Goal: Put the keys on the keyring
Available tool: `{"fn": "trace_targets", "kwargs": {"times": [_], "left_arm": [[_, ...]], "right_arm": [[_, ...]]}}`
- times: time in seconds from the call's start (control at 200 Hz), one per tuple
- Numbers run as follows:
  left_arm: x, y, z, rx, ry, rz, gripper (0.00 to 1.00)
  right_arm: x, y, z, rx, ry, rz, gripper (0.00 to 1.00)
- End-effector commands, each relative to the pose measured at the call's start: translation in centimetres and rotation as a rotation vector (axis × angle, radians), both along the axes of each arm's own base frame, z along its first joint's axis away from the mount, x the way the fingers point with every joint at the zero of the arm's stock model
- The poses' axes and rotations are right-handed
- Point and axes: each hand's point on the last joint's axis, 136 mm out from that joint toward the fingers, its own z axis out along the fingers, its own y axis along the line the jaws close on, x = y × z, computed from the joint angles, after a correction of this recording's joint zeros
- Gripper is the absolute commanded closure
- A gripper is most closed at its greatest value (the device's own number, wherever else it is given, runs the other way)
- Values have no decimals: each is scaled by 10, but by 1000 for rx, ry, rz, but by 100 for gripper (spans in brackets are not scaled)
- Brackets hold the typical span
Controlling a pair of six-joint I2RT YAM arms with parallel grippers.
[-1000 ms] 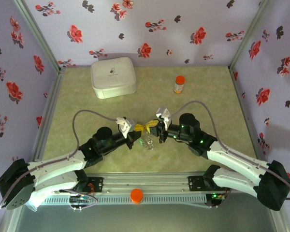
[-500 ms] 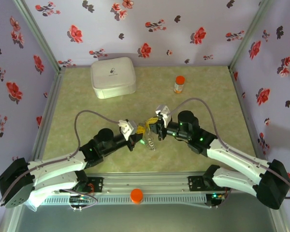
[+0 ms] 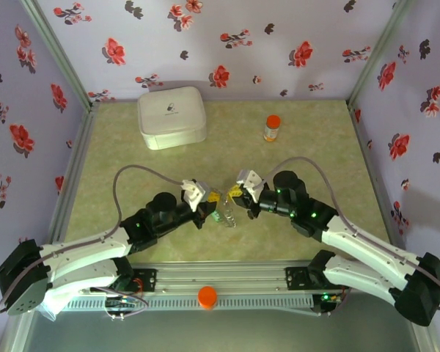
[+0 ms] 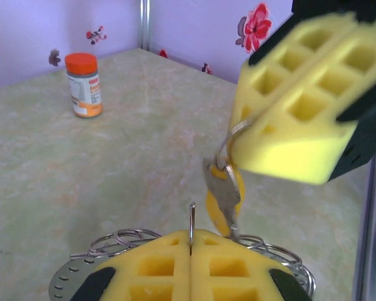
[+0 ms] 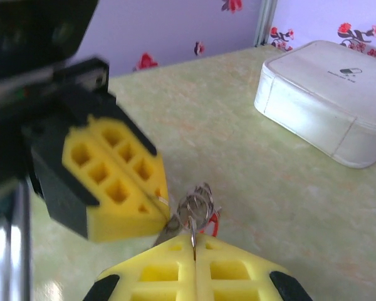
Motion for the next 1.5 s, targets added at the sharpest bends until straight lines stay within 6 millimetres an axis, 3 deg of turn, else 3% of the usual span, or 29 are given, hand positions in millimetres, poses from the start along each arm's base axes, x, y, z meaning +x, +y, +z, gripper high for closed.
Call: {"fn": "trace_targets", "kwargs": {"times": [0.0, 0.23, 0.815, 1.495], "left_arm": [[-5, -7, 21, -41, 61, -31, 100], [-11, -9, 14, -10, 165, -52, 100], [-9, -17, 13, -30, 170, -66, 100], [-12, -19, 11, -33, 177, -85, 100]], "right_arm": [[-5, -3, 2, -126, -171, 90, 100], [-9, 1, 11, -123, -163, 119, 100], [-16, 8, -3, -193, -126, 177, 100], [-3, 6, -6, -234, -202, 96, 100]]}}
